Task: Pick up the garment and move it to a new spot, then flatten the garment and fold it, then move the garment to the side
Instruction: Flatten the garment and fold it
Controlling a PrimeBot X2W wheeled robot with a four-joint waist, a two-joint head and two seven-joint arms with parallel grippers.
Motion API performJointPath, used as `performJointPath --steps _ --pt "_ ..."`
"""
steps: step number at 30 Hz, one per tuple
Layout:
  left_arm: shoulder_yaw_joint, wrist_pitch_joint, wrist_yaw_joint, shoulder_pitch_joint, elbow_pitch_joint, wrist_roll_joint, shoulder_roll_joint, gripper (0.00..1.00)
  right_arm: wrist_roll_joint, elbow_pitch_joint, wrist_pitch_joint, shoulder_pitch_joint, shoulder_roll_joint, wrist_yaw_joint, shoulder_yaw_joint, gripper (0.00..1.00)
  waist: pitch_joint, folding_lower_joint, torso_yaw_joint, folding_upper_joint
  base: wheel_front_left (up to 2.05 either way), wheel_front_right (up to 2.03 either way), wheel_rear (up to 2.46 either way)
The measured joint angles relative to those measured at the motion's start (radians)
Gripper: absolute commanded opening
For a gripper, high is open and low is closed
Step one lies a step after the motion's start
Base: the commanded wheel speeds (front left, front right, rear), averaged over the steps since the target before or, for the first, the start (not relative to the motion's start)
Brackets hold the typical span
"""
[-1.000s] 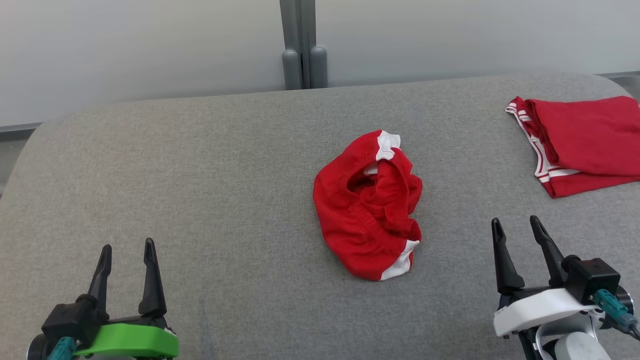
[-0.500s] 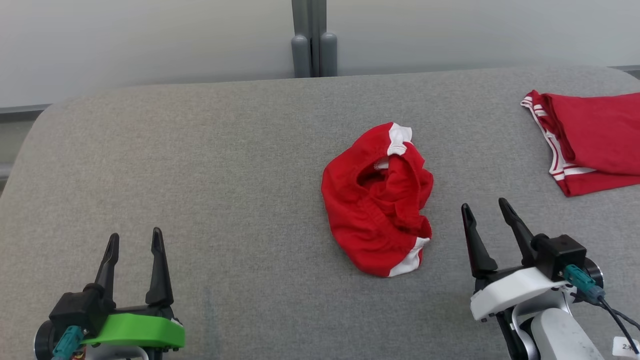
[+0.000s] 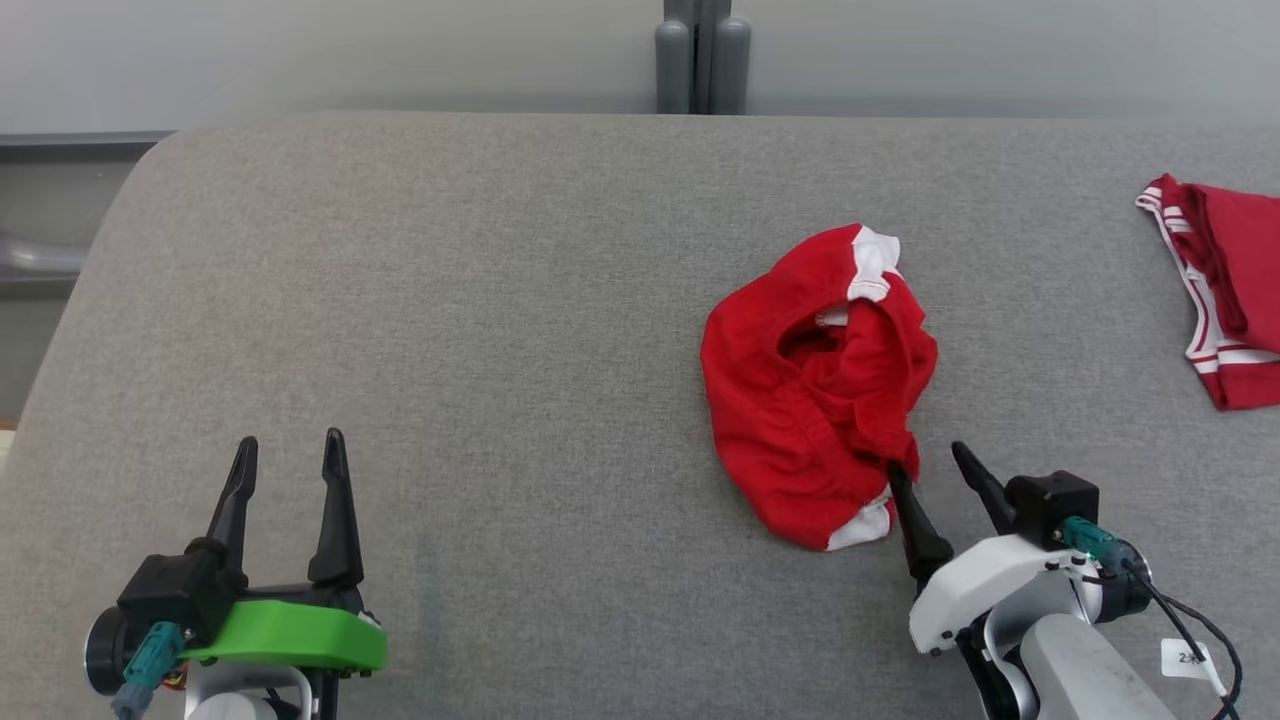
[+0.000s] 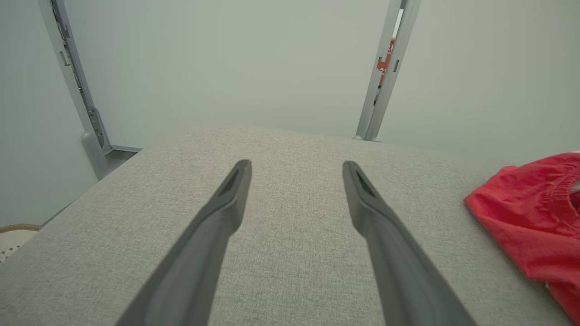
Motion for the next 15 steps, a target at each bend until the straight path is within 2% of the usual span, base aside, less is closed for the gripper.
performJointPath --steps 4,5,6,10,15 --pt "-0.005 0.0 0.0 -0.006 0.005 0.001 0.0 1.0 0.037 0.09 0.0 -0.025 0.008 0.0 0.035 1.0 0.01 0.0 0.023 0.0 0.0 0.0 0.0" --pt "-0.005 0.0 0.0 -0.006 0.006 0.002 0.0 1.0 0.052 0.103 0.0 -0.031 0.012 0.0 0.042 0.48 0.012 0.0 0.029 0.0 0.0 0.0 0.0" --pt "-0.005 0.0 0.0 -0.006 0.006 0.002 0.0 1.0 0.066 0.115 0.0 -0.04 0.014 0.0 0.051 0.0 0.013 0.0 0.033 0.0 0.0 0.0 0.0" --pt "-0.004 0.0 -0.001 -0.006 0.01 0.005 0.0 1.0 0.095 0.134 0.0 -0.052 0.015 0.0 0.056 0.0 0.012 0.0 0.041 0.0 0.0 0.0 0.0" --pt "0.003 0.0 -0.001 -0.005 0.01 0.016 0.0 1.0 0.099 0.105 0.0 -0.057 -0.036 0.0 -0.016 0.0 0.005 0.0 0.027 0.0 0.0 0.0 0.0"
